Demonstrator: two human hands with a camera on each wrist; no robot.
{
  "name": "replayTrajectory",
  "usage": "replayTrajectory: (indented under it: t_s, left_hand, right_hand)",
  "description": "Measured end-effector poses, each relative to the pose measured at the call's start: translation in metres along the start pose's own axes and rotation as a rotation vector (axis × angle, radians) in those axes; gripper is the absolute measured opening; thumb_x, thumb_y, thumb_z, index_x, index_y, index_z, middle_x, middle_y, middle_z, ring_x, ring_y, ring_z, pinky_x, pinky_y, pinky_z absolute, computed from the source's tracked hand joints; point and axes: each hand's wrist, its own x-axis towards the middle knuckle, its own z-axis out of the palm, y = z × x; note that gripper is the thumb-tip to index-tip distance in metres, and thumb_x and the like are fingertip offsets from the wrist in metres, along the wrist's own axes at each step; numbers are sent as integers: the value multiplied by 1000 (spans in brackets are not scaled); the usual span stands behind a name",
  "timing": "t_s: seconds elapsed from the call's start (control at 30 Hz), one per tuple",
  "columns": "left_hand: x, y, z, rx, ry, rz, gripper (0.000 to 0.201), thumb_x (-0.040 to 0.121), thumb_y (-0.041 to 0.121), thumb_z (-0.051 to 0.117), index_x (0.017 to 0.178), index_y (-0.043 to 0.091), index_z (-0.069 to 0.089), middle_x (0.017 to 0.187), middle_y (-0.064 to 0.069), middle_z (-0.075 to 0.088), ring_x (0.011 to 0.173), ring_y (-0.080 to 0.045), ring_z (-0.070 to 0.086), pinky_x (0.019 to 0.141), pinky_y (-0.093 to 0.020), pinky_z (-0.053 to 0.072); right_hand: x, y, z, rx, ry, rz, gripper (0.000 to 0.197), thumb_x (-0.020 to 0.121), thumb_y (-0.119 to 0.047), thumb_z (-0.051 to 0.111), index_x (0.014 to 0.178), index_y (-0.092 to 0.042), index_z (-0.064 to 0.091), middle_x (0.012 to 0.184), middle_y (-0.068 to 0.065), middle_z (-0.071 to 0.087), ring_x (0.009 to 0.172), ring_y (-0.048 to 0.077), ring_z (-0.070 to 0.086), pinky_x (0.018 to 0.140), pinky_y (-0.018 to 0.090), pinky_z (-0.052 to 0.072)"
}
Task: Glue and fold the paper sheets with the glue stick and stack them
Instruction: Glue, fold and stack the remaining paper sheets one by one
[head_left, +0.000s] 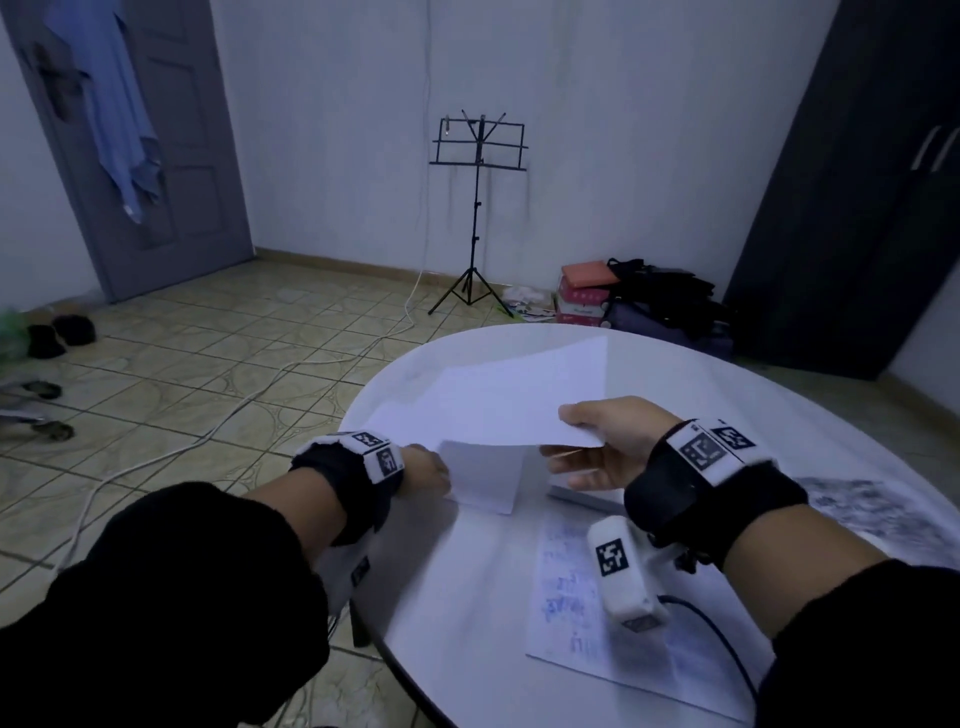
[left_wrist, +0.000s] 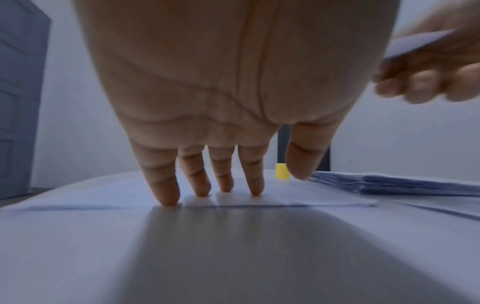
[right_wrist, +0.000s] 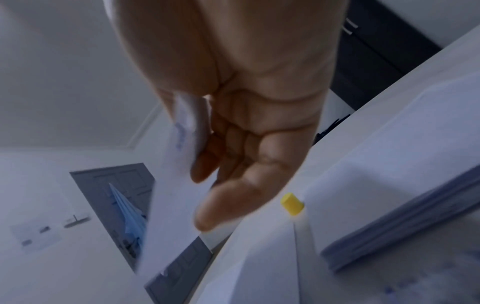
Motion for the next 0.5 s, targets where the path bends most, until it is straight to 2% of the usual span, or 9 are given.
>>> replayTrajectory:
  t_s: [0.07,0.13,0.2,0.23,0.27,0.33,0.37,0.4,0.5]
  left_hand:
    - [-3,2,-3,-24,-19,-36,39,102,20,41,138,7,47,144,-13,44,132,-24,42,98,-27,34]
    - [-4,2,-8,-32,49,-29,37,102,23,38,130,5,53,136,-15,51,124,-27,49,93,-28,37]
    - [-10,1,-17,-168,123,-69,45,102,35,35,121,2,58,129,-15,57,119,-28,53,95,-30,38]
    - [-15,3,-21,-243,146,-67,48,102,38,33,125,2,55,131,-15,56,120,-29,52,98,-31,38]
    - [-20,5,-26,-371,162,-48,50,102,39,33,133,3,50,134,-15,53,118,-29,53,100,-33,40]
    - [-27,13,-27,-795,123,0,55,101,40,39,143,4,36,130,-18,54,101,-30,59,90,-37,48]
    - [-35,20,-26,-1019,94,26,60,99,43,43,144,5,31,126,-19,56,92,-29,61,83,-36,51]
    - [-44,29,-24,-1144,55,49,65,96,47,46,145,8,28,123,-20,58,90,-30,62,80,-34,52]
    - [-65,58,-9,-1100,-114,101,71,90,53,53,146,19,26,120,-17,57,101,-30,60,89,-34,50]
  right_hand:
    - [-12,8,-14,40,47,-41,18,97,-19,52,109,-7,55,82,8,67,57,19,64,45,23,46]
    - [-25,17,-28,78,90,-73,25,96,-19,53,117,-5,53,90,8,67,54,19,66,39,19,42]
    - [-37,28,-41,123,112,-73,33,96,-20,55,125,-5,49,108,9,65,52,20,66,37,18,40]
    - [-42,33,-47,153,120,-70,39,95,-21,56,130,-5,46,120,9,60,52,21,67,37,18,39]
    - [-47,40,-53,183,128,-67,47,94,-22,58,135,-5,41,131,9,54,53,22,67,37,19,38]
    - [-59,50,-64,233,134,-69,56,92,-22,60,139,-4,36,139,9,45,50,22,65,37,18,35]
    - [-65,55,-68,259,135,-73,54,92,-21,60,138,-4,37,136,10,47,46,21,61,36,17,32]
    - [-71,61,-73,282,131,-75,49,93,-20,60,135,-3,41,127,11,53,44,18,57,35,16,30]
    - [-91,73,-85,354,87,-78,29,92,-18,58,118,-5,51,91,8,56,40,14,48,32,13,24]
